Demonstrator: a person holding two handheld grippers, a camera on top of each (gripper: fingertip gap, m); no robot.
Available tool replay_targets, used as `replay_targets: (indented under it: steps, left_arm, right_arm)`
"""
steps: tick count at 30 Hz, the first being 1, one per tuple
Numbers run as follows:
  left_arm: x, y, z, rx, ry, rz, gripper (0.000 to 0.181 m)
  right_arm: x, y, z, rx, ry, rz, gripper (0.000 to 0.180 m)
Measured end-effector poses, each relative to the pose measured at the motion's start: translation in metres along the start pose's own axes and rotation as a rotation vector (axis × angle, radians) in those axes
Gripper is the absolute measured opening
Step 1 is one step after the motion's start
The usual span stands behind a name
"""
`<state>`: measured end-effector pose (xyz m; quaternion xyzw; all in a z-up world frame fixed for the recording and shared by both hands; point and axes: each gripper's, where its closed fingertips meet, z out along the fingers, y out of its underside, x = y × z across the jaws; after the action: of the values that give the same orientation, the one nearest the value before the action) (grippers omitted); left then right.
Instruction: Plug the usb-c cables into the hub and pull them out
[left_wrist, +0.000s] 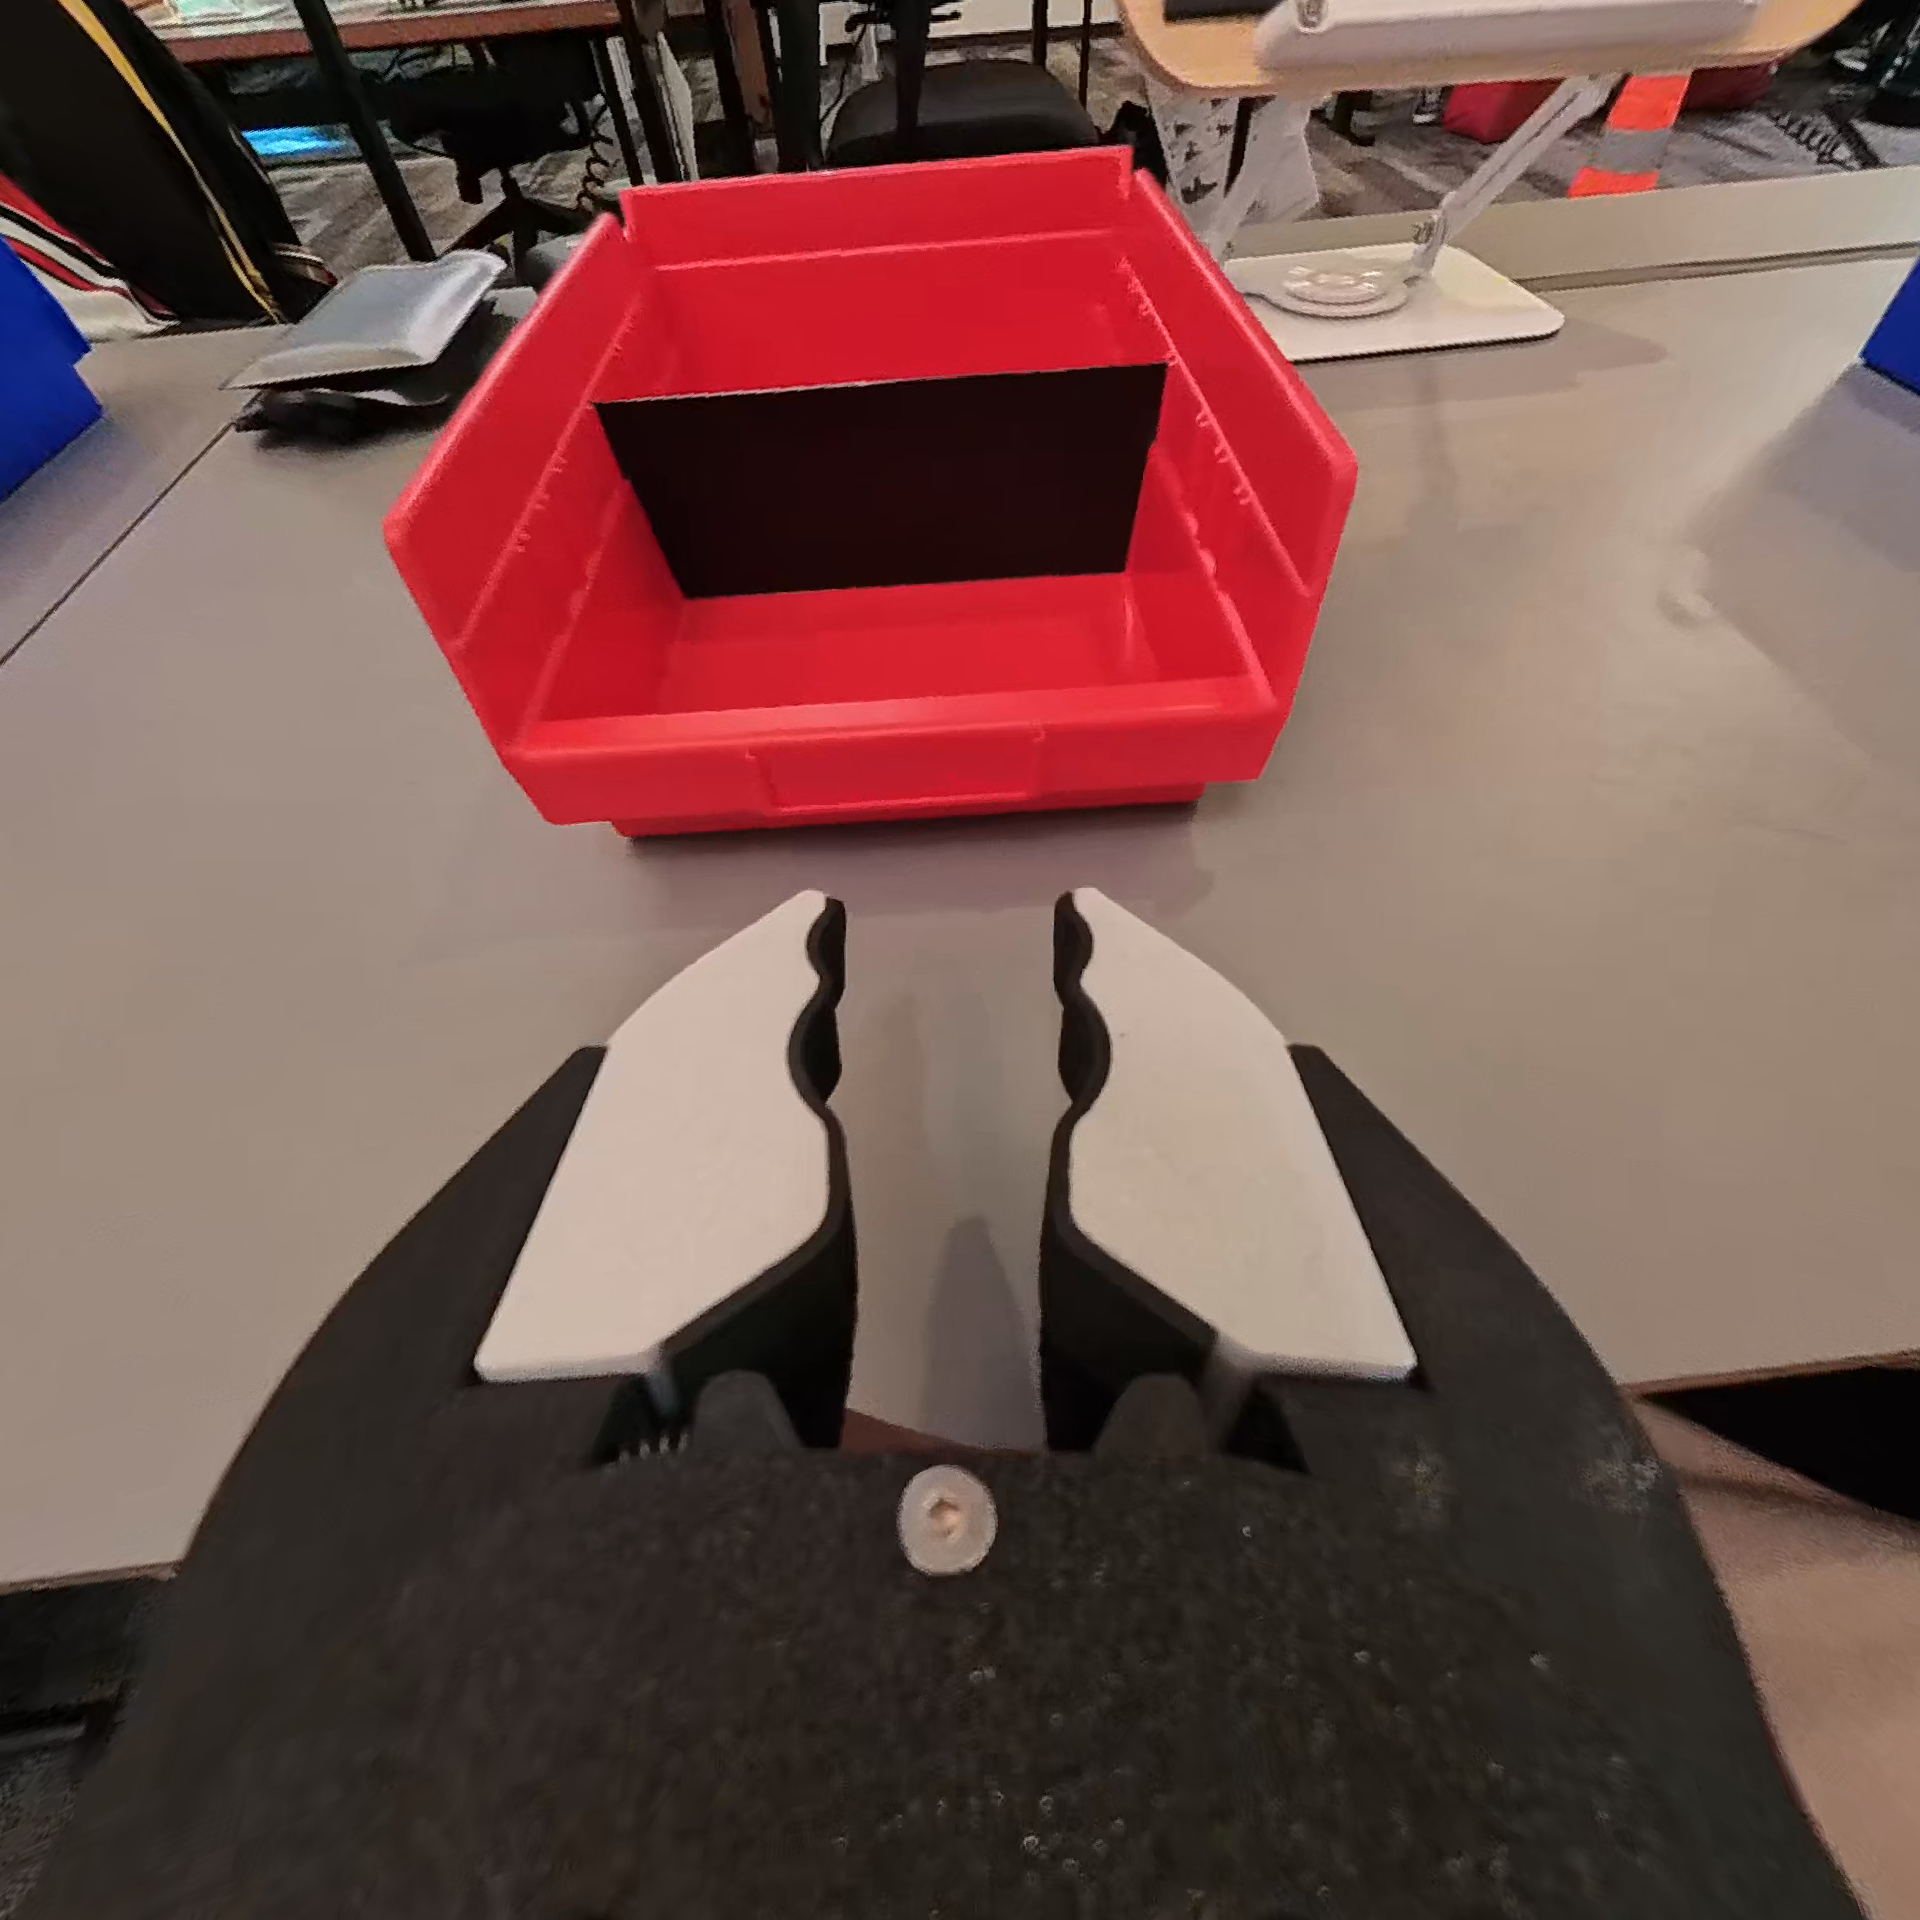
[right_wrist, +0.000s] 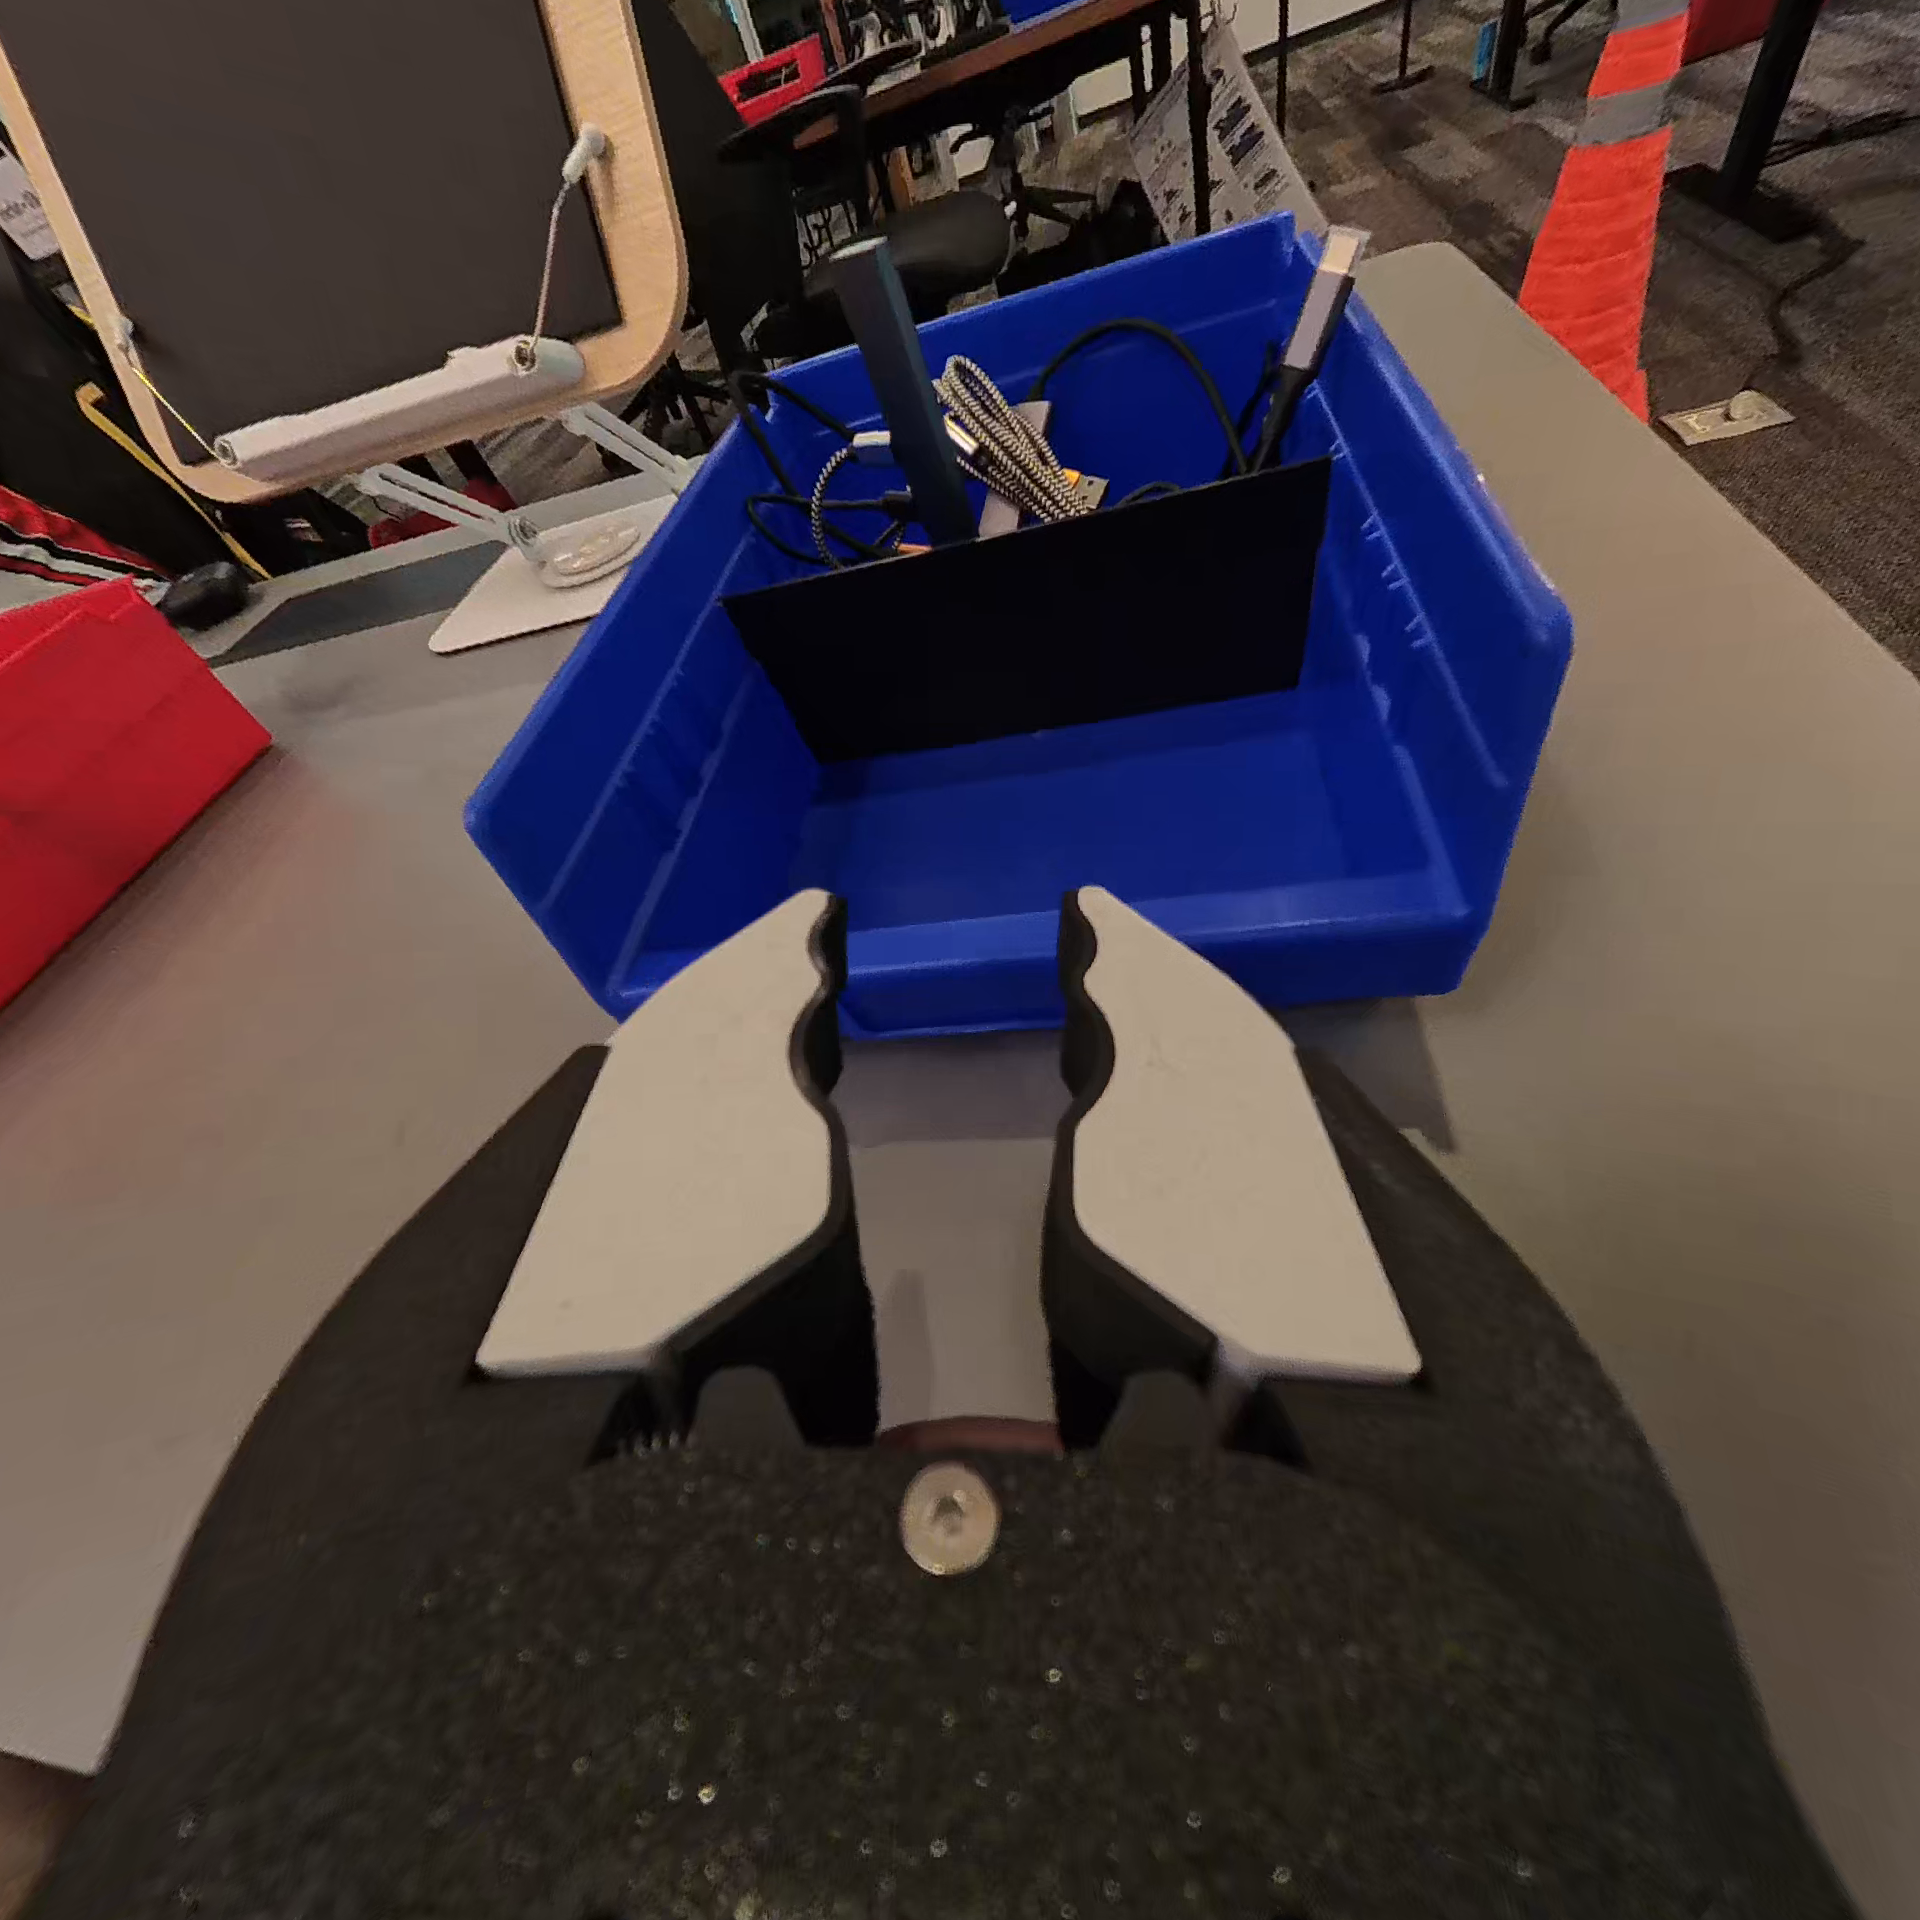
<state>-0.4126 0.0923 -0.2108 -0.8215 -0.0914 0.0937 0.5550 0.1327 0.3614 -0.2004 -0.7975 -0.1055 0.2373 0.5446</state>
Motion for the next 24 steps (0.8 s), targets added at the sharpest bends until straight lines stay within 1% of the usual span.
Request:
replay_targets:
  steps: [5,12,16,21,22,23,24]
  left_arm:
    - [-0.003,-0.003,0.008,0.004,0.004,-0.009,0.037]
    - [0.001,-0.001,0.016,-0.008,0.025,0.004,0.037]
    - [0.006,-0.002,0.014,-0.004,0.039,0.027,0.037]
    - [0.023,-0.014,0.018,0.039,0.087,0.017,0.037]
    - [0.030,-0.017,0.020,0.051,0.110,0.018,0.037]
    - [0.039,-0.020,0.021,0.067,0.139,0.021,0.037]
    - [0.052,-0.025,0.022,0.092,0.182,0.021,0.038]
  right_arm:
    - [0.007,0.000,-0.003,-0.010,0.041,-0.049,0.037]
    - [0.015,-0.004,-0.008,0.003,0.069,-0.045,0.037]
    - [0.014,-0.004,-0.011,-0.001,0.055,-0.035,0.037]
    - [0.008,0.004,-0.013,-0.021,0.061,-0.098,0.037]
    - [-0.003,0.006,-0.012,-0.026,0.026,-0.110,0.038]
    - [-0.026,0.012,-0.008,-0.054,-0.069,-0.107,0.036]
    - [-0.059,0.022,-0.003,-0.118,-0.226,-0.097,0.026]
